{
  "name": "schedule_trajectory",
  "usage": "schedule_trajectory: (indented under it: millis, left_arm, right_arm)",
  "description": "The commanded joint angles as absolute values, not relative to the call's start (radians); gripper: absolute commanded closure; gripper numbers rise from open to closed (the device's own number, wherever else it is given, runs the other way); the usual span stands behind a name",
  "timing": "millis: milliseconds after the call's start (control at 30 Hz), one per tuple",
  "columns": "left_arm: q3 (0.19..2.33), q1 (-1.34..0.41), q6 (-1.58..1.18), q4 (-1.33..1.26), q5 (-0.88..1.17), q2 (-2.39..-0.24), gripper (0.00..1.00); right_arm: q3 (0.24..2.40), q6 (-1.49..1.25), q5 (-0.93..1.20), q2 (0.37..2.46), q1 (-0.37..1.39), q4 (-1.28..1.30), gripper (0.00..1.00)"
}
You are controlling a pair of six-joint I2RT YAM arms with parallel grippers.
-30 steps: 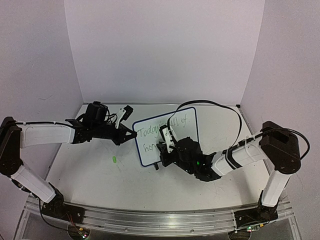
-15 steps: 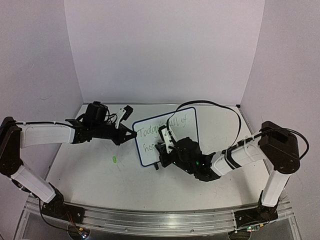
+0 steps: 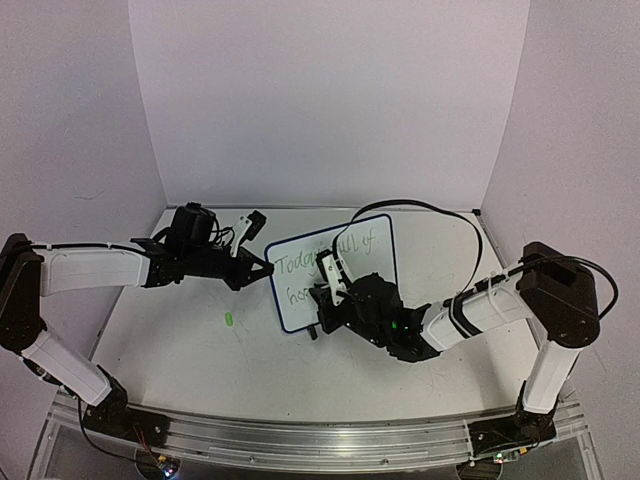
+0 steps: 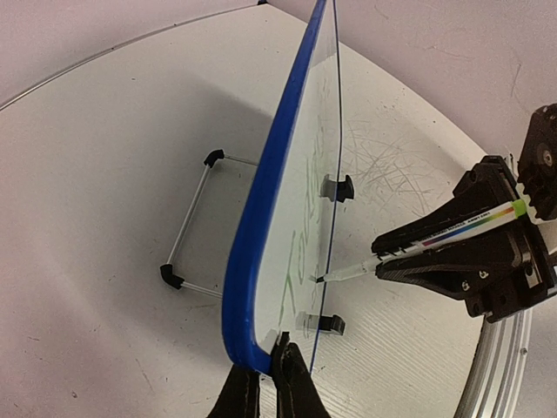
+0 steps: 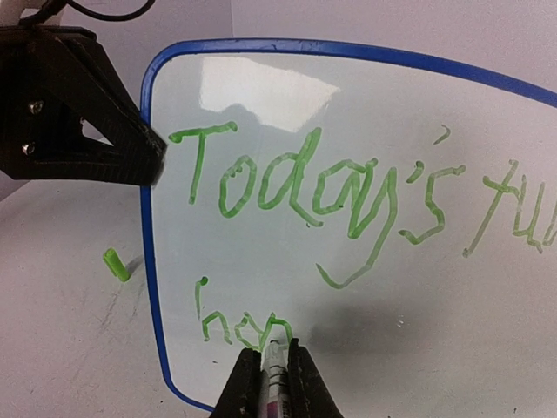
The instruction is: Write a sentence on the whiteboard
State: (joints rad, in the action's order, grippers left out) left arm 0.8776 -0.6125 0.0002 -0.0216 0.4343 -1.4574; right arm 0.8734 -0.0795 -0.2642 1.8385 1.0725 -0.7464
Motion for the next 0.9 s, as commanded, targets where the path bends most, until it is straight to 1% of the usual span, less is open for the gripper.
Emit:
schedule_trajectory:
  millis: [0,200,633,867]
  left_arm:
    - [0.89,-0.603,0.092,0.025,0.332,-1.446,1.0]
    - [0.888,-0.603,0.094,0.026,0.319,-1.44,1.0]
    - [0.89,-0.603,0.095,0.027,0.328,-1.447,1.0]
    - [0.889,-0.603,0.095,0.027,0.327,-1.447,1.0]
  right_arm:
    - [0.868,-0.087,-0.279,1.797,1.069,-0.785,1.0]
    - [0.775,-0.093,-0.252,1.71,1.062,-0.806,1.0]
    - [0.86,-0.083,-0.247,1.796,1.047,-0.81,1.0]
    - [0.864,-0.087,-0.25,1.811,1.048,-0.807,1.0]
